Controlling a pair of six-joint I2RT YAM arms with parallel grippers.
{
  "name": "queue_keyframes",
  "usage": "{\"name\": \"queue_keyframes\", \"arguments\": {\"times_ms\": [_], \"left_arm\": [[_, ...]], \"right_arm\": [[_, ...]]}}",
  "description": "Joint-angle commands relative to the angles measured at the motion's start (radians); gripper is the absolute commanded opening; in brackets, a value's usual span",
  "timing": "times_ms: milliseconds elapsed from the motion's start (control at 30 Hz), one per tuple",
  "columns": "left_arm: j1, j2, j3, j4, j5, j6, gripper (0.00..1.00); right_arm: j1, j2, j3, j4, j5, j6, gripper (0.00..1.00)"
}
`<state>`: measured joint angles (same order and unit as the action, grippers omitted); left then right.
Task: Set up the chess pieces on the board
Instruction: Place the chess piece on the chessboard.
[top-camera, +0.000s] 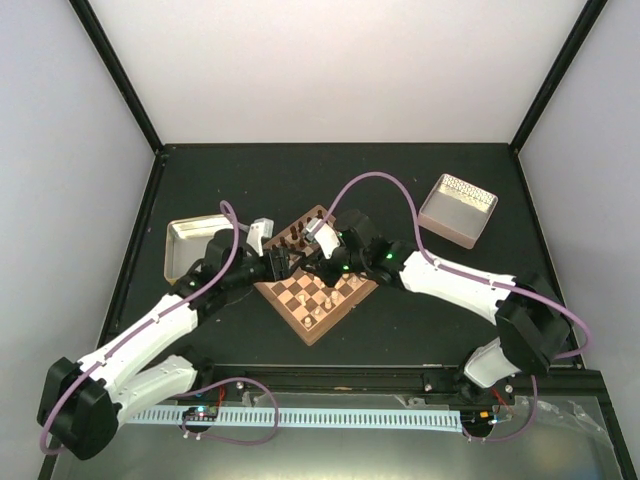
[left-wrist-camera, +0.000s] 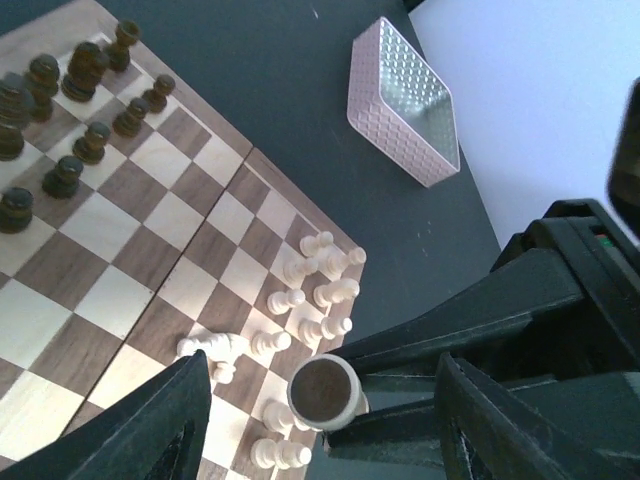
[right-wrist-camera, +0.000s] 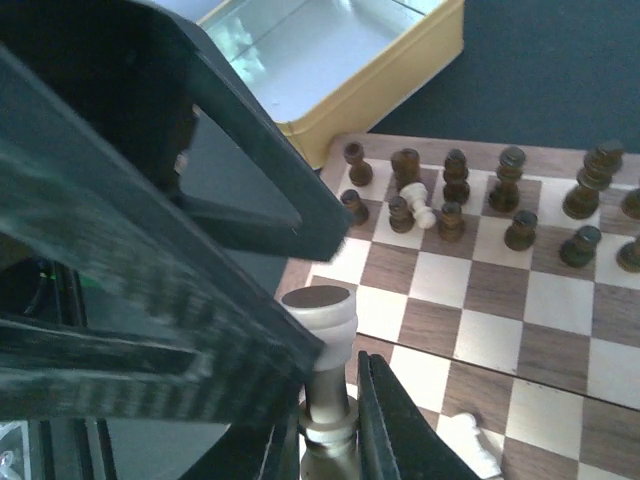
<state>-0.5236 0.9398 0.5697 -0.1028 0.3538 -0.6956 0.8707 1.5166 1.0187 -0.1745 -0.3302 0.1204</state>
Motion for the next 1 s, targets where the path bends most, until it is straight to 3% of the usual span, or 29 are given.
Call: {"name": "queue_keyframes", "arguments": {"times_ms": [0,400,533,600,767,967], "left_arm": [[-0.002,0.02,0.036,0.038,0.081,-0.012,0.61],[-0.003,0.035,0.022,0.108,0.159,-0.081,0.11],[-0.001,0.011,0.015,0.138,0.169,-0.123,0.08],[-0.002,-0.011,0.016,0.158,0.168,-0.151,0.07],[-0.001,-0.069,0.023,0.24,0.157,-0.257,0.06],[-0.001,-0.105,0.049,0.332,0.114,-0.409,0.06]], "right_arm": [[0.011,-0.044,0.008,0.062,-0.057,-0.028,0.04],[0.016,-0.065,0.0,0.089,-0.058,-0.001,0.09],[0.014,-0.114,-0.044,0.138,-0.034,0.069,0.22],[0.01,-0.154,-0.081,0.185,-0.019,0.149,0.37],[-0.002,-0.281,-0.234,0.443,-0.024,0.418,0.58],[-0.006,-0.356,-0.354,0.68,0.021,0.715,0.61]]}}
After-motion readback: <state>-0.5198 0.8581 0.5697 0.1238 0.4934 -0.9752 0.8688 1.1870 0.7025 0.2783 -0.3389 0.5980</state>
